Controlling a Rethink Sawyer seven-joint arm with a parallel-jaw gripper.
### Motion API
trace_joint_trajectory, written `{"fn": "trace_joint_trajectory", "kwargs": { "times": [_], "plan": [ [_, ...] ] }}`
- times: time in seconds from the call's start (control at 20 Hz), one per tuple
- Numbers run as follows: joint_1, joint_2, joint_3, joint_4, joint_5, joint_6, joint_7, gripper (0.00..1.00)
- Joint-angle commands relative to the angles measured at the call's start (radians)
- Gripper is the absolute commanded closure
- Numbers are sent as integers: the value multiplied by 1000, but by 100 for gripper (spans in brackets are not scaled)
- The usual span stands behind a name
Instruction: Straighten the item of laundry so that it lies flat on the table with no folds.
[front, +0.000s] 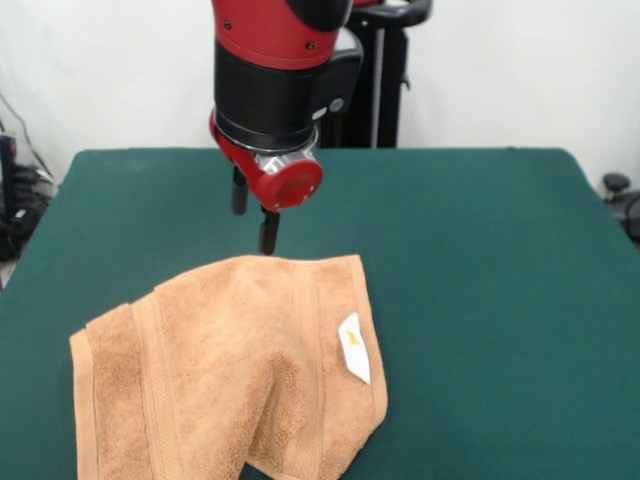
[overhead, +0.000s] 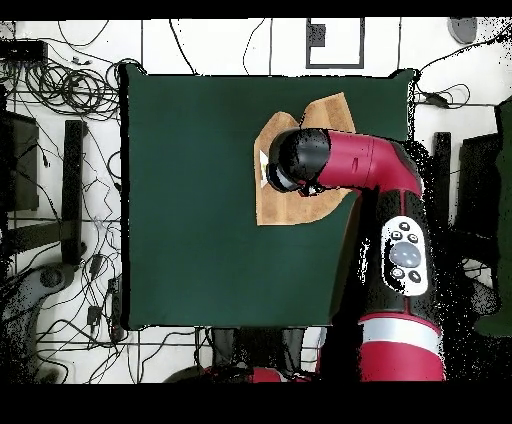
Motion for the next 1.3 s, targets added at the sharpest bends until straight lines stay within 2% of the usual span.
{"fn": "trace_joint_trajectory", "kwargs": {
  "times": [0.05,0.15,0.25,0.6,1.3],
  "plan": [
    [28,-1,69,53,-14,53,-91,0],
    [43,-22,47,59,-60,-22,-98,0],
    [60,-39,28,44,-87,-24,-102,0],
    [82,-34,21,0,-77,35,-60,0],
    [125,-91,-33,11,-153,-38,-1,0]
  ]
}}
